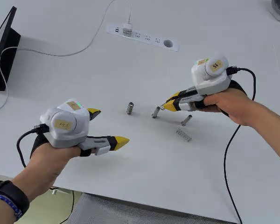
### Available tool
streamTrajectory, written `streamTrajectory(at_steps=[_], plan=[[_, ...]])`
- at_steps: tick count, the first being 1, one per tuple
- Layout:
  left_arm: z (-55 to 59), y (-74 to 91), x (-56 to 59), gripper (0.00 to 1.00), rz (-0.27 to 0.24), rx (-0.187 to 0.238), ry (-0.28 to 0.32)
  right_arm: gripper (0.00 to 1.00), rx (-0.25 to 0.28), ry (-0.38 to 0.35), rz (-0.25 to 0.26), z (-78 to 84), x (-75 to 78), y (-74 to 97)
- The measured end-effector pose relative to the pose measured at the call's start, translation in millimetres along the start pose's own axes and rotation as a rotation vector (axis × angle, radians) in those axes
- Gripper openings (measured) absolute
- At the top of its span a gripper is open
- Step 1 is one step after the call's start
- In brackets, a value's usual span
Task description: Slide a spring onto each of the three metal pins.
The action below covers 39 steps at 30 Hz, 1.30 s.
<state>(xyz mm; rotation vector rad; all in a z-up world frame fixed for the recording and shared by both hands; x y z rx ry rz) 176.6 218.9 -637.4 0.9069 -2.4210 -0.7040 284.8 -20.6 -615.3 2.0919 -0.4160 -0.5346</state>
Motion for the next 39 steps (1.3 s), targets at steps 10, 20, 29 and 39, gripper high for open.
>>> streamTrajectory(at_steps=[10,20,29,39], plan=[[0.7,0.6,0.1,0.74,0.002,0.001,0.010,0.13,-0.009,0.010,-0.007,-2.8,-1.3,-5.0],[2.8,1.0,-0.3,0.73,0.003,-0.001,0.015,0.13,-0.024,0.040,-0.011,-7.8,-1.4,-10.7],[4.4,3.6,-3.4,0.73,0.001,0.000,0.023,0.13,-0.041,0.073,-0.006,-11.0,-3.9,-16.2],[5.3,2.8,-5.4,0.73,-0.001,-0.001,0.021,0.13,-0.056,0.125,0.006,-14.9,-5.9,-17.7]])
Point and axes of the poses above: the centre of the closed fingertips' face, and the gripper's own axes: y roughly backward along the fingers, x roughly to its right, z roughly out of its underside, the point moved 9 cm from there along y, roughly backward along the fingers, and after that the axes turned 6 degrees about -x, right-handed, at the moved point
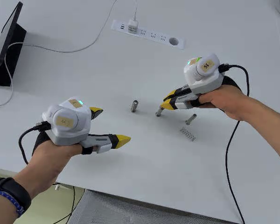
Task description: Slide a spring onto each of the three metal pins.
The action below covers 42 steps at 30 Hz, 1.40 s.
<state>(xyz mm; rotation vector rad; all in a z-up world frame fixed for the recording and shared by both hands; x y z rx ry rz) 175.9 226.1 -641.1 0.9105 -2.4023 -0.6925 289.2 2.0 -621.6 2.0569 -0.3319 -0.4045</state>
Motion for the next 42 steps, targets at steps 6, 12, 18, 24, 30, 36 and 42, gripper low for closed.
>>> streamTrajectory(at_steps=[6,12,18,24,30,36,42], plan=[[0.3,-0.3,-0.4,0.73,0.000,-0.001,-0.002,0.13,-0.029,0.075,0.033,-1.4,-3.5,-0.6],[1.1,0.0,0.0,0.73,-0.001,-0.001,-0.001,0.13,-0.046,0.107,0.044,0.2,-4.4,-5.0],[2.7,0.0,0.7,0.72,0.000,-0.004,0.001,0.13,-0.051,0.123,0.049,-1.2,-3.3,-7.8],[3.5,-0.1,0.2,0.73,-0.002,-0.008,-0.004,0.13,-0.070,0.147,0.048,0.2,-3.3,-14.2],[2.1,1.0,-1.8,0.73,-0.004,-0.006,-0.003,0.13,-0.076,0.143,0.040,1.1,-2.2,-19.8],[0.3,1.5,-3.9,0.73,-0.007,-0.005,0.001,0.13,-0.084,0.143,0.040,4.3,-2.5,-26.1],[0.7,1.4,-3.5,0.73,-0.006,-0.008,0.003,0.13,-0.082,0.133,0.040,6.4,-2.5,-30.5]])
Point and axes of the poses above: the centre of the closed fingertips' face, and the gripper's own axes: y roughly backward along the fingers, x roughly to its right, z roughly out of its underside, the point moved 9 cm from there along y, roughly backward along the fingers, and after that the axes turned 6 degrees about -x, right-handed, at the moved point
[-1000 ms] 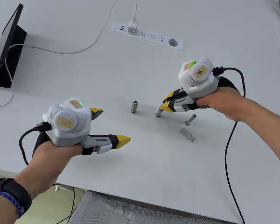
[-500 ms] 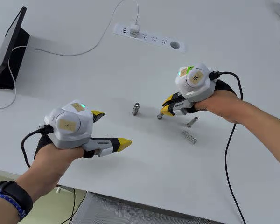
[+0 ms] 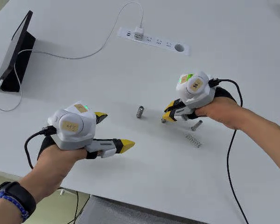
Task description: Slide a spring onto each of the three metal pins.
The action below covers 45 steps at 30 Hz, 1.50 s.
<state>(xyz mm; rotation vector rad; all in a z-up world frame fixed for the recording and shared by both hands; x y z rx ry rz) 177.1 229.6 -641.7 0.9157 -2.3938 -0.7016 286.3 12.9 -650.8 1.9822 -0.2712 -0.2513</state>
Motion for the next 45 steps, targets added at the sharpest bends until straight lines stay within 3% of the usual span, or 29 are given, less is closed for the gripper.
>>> streamTrajectory(at_steps=[24,34,45], plan=[[0.6,2.8,0.4,0.72,-0.002,-0.001,0.004,0.16,-0.007,-0.014,0.005,3.9,-1.5,-13.6],[-2.1,2.8,0.9,0.73,0.001,0.008,-0.001,0.27,0.006,-0.020,0.025,4.7,-4.4,5.9],[-3.2,4.3,6.5,0.73,0.010,0.009,0.000,0.39,0.052,-0.103,0.076,19.9,-3.1,30.5]])
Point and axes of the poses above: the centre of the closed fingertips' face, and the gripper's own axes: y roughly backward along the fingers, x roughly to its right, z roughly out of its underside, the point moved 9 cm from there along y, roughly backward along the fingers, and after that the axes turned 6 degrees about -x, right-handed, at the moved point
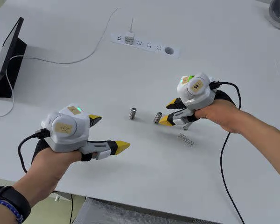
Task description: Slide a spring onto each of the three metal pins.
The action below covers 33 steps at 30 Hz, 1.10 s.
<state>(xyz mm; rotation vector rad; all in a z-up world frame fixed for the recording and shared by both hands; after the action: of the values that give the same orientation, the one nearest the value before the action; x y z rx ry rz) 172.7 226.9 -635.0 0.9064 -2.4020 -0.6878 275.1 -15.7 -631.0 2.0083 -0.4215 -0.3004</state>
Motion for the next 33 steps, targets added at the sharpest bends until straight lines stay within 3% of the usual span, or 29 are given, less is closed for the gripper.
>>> streamTrajectory(at_steps=[10,14,33], plan=[[-4.4,2.6,3.3,0.74,0.002,0.003,-0.020,0.57,0.093,-0.126,0.054,17.1,1.0,12.0],[-5.9,3.9,4.8,0.74,0.002,0.003,-0.024,0.59,0.129,-0.180,0.063,24.6,0.5,17.6],[-9.3,-3.5,7.1,0.74,0.014,-0.019,-0.042,0.71,0.205,-0.279,0.116,63.9,-34.1,34.1]])
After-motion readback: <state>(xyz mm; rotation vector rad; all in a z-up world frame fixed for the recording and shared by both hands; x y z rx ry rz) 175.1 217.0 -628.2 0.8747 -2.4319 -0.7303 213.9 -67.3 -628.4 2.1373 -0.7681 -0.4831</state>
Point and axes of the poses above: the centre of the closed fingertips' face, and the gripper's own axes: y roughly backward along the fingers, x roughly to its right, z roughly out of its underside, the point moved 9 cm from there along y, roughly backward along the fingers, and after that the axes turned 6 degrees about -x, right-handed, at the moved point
